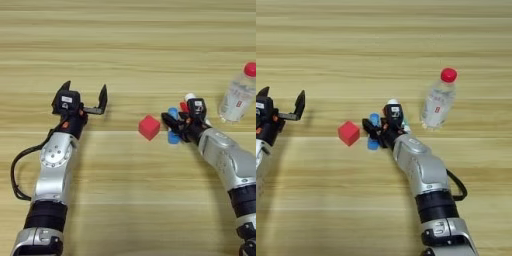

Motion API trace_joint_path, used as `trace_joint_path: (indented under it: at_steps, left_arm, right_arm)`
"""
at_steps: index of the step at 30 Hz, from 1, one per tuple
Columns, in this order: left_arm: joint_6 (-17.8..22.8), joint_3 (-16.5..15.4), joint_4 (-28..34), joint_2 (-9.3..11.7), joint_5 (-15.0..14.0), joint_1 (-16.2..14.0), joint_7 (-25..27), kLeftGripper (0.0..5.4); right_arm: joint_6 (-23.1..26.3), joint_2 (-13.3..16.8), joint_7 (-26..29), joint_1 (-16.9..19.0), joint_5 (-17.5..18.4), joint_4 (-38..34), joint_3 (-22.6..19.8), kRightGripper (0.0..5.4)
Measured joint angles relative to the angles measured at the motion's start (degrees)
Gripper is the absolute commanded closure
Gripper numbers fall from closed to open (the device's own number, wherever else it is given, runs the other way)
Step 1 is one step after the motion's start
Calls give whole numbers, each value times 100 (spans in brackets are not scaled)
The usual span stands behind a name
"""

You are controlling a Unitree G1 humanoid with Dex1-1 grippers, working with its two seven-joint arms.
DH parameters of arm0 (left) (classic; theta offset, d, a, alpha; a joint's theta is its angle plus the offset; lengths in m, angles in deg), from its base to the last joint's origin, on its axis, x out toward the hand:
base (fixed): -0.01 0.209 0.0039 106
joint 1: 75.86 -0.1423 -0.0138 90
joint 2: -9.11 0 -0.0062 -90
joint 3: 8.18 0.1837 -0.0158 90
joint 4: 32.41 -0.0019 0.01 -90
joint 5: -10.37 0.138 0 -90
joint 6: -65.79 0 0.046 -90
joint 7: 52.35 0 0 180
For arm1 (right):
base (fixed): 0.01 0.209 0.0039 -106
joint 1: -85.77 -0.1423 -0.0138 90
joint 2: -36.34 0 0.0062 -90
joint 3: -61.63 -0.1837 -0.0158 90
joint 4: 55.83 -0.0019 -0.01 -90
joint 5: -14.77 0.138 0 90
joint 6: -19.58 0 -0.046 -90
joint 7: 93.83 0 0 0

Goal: Move the objects on the table

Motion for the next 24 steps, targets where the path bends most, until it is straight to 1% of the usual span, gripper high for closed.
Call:
trace_joint_path:
  at_steps: [4, 6, 7, 8, 13, 21, 24]
  left_arm:
    - [0, 27, 0, 0, 1, 0, 3, 0]
    - [2, 33, 0, 0, 1, 0, 3, 0]
    - [4, 35, 0, 0, 1, 0, 3, 0]
    - [4, 37, 0, 0, 2, 0, 3, 0]
    - [36, 44, 1, 0, 7, 0, 2, 0]
    - [64, 54, 0, 0, 15, 0, 2, 0]
    - [64, 54, 0, -1, 17, 0, 2, 0]
  right_arm:
    - [-125, 4, 12, 59, -61, -44, 2, 89]
    - [-178, 4, 36, 92, -86, -86, 5, 75]
    - [-236, 2, 55, 115, -93, -134, 11, 57]
    - [-259, 2, 77, 120, -100, -166, 14, 57]
    - [-502, -4, 153, 188, -124, -420, 48, 3]
    - [-1177, -9, 350, 302, -223, -901, 191, 3]
    - [-1520, 1, 342, 343, -359, -1043, 217, 3]
